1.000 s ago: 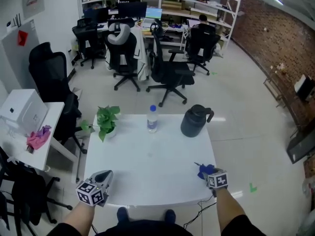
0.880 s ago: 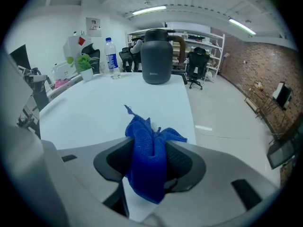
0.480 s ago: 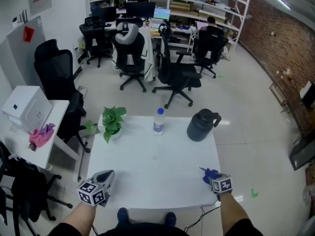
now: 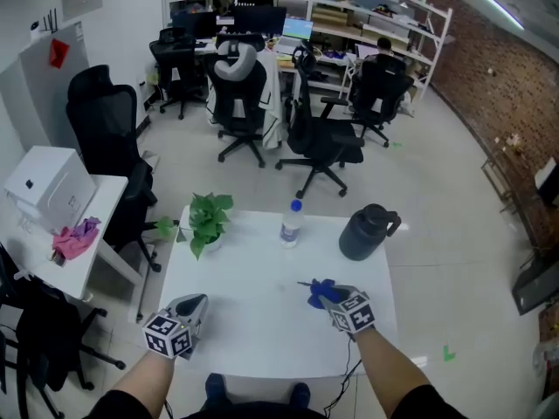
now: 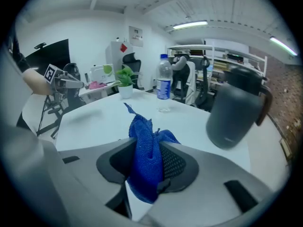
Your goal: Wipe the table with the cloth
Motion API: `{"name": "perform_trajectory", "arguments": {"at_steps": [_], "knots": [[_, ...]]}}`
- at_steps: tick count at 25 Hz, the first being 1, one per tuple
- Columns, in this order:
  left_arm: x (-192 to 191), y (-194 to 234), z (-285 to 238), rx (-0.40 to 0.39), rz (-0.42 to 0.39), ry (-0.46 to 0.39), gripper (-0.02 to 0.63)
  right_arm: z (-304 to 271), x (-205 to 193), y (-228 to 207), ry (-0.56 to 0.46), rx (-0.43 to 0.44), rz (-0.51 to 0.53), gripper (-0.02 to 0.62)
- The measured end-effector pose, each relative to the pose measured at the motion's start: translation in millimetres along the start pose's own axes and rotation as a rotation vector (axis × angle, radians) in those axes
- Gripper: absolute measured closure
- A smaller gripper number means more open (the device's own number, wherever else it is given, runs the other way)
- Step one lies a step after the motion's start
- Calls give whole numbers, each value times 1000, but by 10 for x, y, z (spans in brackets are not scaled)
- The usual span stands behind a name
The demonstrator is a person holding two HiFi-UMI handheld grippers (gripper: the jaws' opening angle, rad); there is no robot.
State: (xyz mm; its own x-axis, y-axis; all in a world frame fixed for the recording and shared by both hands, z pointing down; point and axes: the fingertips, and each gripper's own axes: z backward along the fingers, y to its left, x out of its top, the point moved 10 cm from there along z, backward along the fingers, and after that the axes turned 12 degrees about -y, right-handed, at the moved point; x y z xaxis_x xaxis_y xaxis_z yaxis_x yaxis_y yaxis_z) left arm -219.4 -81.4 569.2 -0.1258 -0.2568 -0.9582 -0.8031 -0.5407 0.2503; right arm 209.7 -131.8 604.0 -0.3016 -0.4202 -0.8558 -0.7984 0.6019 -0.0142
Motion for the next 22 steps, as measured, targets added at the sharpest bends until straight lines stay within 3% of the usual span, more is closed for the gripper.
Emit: {"name": "perform_trajectory", "arguments": {"at_steps": [5,10,22], "knots": [[-77,53,-38,2,15,6,606,-665,222,593,71,105,75,462],[-173,71,-30,-8,13,29,606,-1057,17,914,183,68,115,462],[-200,95,-92,-34,34,11,606,-1522,203,545,195,-11,139,465]]}}
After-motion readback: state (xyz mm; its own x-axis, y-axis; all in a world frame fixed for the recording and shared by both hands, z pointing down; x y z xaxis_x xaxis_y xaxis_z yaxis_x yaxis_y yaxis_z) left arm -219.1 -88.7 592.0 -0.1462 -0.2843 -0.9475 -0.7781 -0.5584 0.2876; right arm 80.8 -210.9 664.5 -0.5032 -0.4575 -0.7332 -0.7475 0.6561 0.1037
